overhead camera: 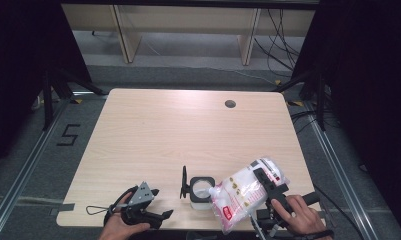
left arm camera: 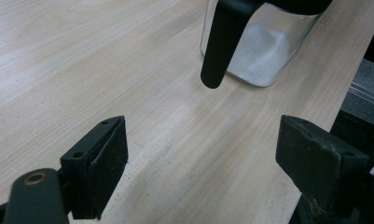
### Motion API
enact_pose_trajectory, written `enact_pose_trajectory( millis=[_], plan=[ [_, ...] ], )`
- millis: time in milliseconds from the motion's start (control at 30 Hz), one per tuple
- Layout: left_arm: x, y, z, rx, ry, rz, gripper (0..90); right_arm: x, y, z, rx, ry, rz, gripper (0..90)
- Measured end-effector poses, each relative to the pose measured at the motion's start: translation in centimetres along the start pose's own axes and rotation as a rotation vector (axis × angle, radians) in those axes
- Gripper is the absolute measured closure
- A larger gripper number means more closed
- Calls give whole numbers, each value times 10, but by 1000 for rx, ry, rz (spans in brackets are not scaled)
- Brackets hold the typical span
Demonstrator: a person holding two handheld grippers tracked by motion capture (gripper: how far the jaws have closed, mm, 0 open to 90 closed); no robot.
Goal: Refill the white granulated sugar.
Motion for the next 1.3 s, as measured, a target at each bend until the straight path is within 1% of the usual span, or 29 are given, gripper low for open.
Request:
enact_pose_trajectory(
  millis=[33,67,167,200,233,267,300,333,367,400,433,500,533,567,633,667,700,733,767,833,867,900,1000,1033,1067,1167,1200,1233,1300],
  plan=[
    [0,0,0,4,-7,-5,163,1,1,-1,15,13,6,429],
    [1,0,0,0,-6,-3,163,1,1,-2,27,1,-11,429],
    [-1,0,0,-2,-5,-21,163,1,1,-2,18,6,0,429],
    [1,0,0,0,-6,-2,163,2,-1,-3,21,22,21,429],
    [1,0,0,0,-6,-2,163,2,-1,-3,21,22,21,429],
    [0,0,0,-1,1,-1,163,0,-3,0,-3,-3,0,429],
    [0,0,0,-1,1,-1,163,0,-3,0,-3,-3,0,429],
    [-1,0,-1,16,-6,-18,163,0,-2,-1,8,5,12,429],
    [-1,0,-1,16,-6,-18,163,0,-3,2,-25,6,4,429],
    [-1,0,0,2,-5,-22,163,2,-1,-1,-3,27,22,429],
    [-1,1,1,-9,-5,-24,163,2,-1,-2,5,12,4,429],
    [0,0,0,6,0,-16,163,2,-1,-3,10,10,5,429],
    [-1,0,-1,15,-8,-18,163,1,-3,0,-42,8,2,429],
    [-1,0,-1,15,-8,-18,163,1,-3,0,-42,8,2,429],
    [0,0,0,-1,-4,-9,163,2,-3,-3,-10,16,14,429],
    [-1,0,-1,11,-5,-19,163,0,-3,-2,-9,-10,-8,429],
    [-1,0,-1,11,-5,-19,163,0,-3,-2,-9,-10,-8,429],
    [-1,0,-1,11,-6,-18,163,1,-2,3,-67,20,14,429],
    [-1,0,1,-1,-3,-10,163,1,-2,-2,-5,8,-5,428],
    [0,0,-1,11,0,-12,163,1,-2,-3,3,8,-9,428],
    [-1,0,-1,11,-2,-10,163,0,-3,-1,-34,1,-5,429],
    [-1,0,-1,11,-2,-10,163,1,-3,-2,-31,25,11,429],
    [0,0,0,6,0,-11,163,2,-4,-4,-11,18,15,428],
    [0,1,1,-9,-3,-14,163,2,-4,-2,-35,23,21,429],
    [-1,0,0,-8,-6,-23,163,2,-3,-3,-7,16,15,429],
    [-1,0,0,8,-4,-21,163,2,-3,-4,0,18,14,428],
    [-1,0,0,-5,-5,-22,163,1,-3,-3,-3,18,12,428],
    [0,0,0,5,-3,-16,163,0,-3,-2,-6,-7,-7,428],
    [0,1,0,3,-6,-15,163,0,-3,-2,-5,-7,-7,428]
  ],
)
Point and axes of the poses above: each handheld gripper's, and its own axes: x roughly backward along the jaws, y roughly out of its top, z roughly to its left, the point moved 1 cm from there along -x, roughly forward along the jaws, and after that the axes turned 7 degrees about y, right-handed, at the moved point
